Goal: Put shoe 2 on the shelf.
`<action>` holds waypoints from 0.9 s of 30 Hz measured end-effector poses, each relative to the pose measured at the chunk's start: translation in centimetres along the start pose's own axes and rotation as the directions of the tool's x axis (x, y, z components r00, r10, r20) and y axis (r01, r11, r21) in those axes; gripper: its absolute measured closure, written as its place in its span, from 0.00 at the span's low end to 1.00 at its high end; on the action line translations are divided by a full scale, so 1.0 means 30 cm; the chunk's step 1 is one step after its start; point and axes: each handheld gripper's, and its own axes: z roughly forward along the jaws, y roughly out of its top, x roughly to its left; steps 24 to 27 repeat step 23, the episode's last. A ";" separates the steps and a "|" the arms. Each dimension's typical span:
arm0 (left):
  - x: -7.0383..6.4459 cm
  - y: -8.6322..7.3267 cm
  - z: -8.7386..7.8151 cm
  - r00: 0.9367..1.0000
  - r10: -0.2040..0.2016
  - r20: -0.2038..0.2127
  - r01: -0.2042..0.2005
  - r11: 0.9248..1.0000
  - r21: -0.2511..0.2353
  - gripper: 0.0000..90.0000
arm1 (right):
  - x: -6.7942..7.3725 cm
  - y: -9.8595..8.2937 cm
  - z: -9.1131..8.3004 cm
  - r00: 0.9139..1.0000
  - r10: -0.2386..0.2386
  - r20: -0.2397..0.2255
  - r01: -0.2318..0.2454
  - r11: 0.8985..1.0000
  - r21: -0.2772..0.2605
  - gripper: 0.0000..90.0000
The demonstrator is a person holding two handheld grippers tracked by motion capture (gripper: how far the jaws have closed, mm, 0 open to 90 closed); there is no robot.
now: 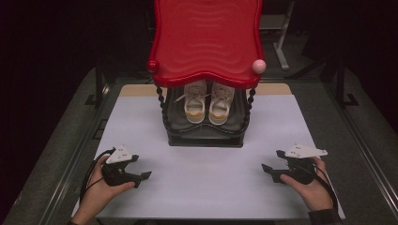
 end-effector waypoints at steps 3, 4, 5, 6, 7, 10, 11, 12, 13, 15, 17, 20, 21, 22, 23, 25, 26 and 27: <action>0.010 -0.041 -0.004 1.000 -0.006 -0.019 0.006 1.000 0.024 0.20 | -0.024 -0.042 -0.014 1.000 0.014 0.018 -0.015 0.999 0.028 0.24; 0.014 -0.053 -0.004 1.000 -0.011 -0.028 0.012 0.999 0.033 0.19 | -0.031 -0.056 -0.019 1.000 0.019 0.020 -0.020 0.999 0.040 0.24; 0.018 -0.064 -0.003 0.999 -0.009 -0.033 0.010 0.999 0.042 0.19 | -0.038 -0.069 -0.022 0.999 0.020 0.025 -0.022 0.999 0.048 0.24; 0.022 -0.074 -0.002 0.999 -0.008 -0.038 0.010 0.999 0.048 0.19 | -0.045 -0.083 -0.024 0.999 0.027 0.031 -0.029 0.998 0.056 0.24; 0.026 -0.082 -0.001 0.999 -0.009 -0.040 0.011 0.999 0.053 0.19 | -0.051 -0.097 -0.025 0.999 0.033 0.035 -0.036 0.997 0.067 0.24; 0.035 -0.103 0.010 0.999 -0.008 -0.053 0.012 0.997 0.074 0.19 | -0.064 -0.132 -0.024 0.998 0.033 0.051 -0.038 0.995 0.097 0.24; 0.037 -0.111 0.016 0.998 -0.005 -0.059 0.010 0.996 0.086 0.19 | -0.066 -0.142 -0.022 0.998 0.032 0.048 -0.037 0.994 0.106 0.23; 0.039 -0.114 0.016 0.998 -0.015 -0.057 0.020 0.997 0.078 0.19 | -0.068 -0.152 -0.018 0.998 0.024 0.049 -0.030 0.992 0.122 0.22; 0.040 -0.116 0.016 0.998 -0.019 -0.054 0.023 0.997 0.076 0.19 | -0.068 -0.157 -0.016 0.998 0.023 0.053 -0.030 0.991 0.130 0.22; 0.042 -0.122 0.016 0.998 -0.026 -0.053 0.030 0.997 0.065 0.18 | -0.070 -0.170 -0.012 0.998 0.022 0.051 -0.029 0.990 0.136 0.22; 0.042 -0.131 0.015 0.998 -0.026 -0.052 0.028 0.999 0.047 0.18 | -0.075 -0.181 -0.014 0.999 0.033 0.043 -0.038 0.993 0.116 0.22; 0.044 -0.153 0.014 0.998 -0.032 -0.047 0.032 0.999 -0.003 0.17 | -0.073 -0.183 -0.014 0.999 0.029 0.041 -0.033 0.993 0.114 0.20; 0.042 -0.153 0.014 0.998 -0.029 -0.049 0.029 1.000 -0.003 0.17 | -0.073 -0.184 -0.014 0.999 0.029 0.041 -0.034 0.993 0.113 0.20; 0.040 -0.155 0.014 0.998 -0.028 -0.053 0.027 1.000 -0.006 0.17 | -0.072 -0.184 -0.014 0.999 0.026 0.044 -0.031 0.993 0.112 0.20; 0.039 -0.155 0.014 0.998 -0.026 -0.054 0.025 1.000 -0.008 0.17 | -0.071 -0.185 -0.013 0.998 0.027 0.048 -0.033 0.993 0.112 0.18; 0.039 -0.155 0.014 0.998 -0.026 -0.054 0.025 1.000 -0.008 0.17 | -0.071 -0.185 -0.013 0.998 0.027 0.048 -0.033 0.993 0.112 0.18; 0.039 -0.155 0.014 0.998 -0.026 -0.054 0.025 1.000 -0.008 0.17 | -0.071 -0.185 -0.013 0.998 0.027 0.048 -0.033 0.993 0.112 0.18; 0.039 -0.155 0.014 0.998 -0.026 -0.054 0.025 1.000 -0.008 0.17 | -0.071 -0.185 -0.013 0.998 0.027 0.048 -0.033 0.993 0.112 0.18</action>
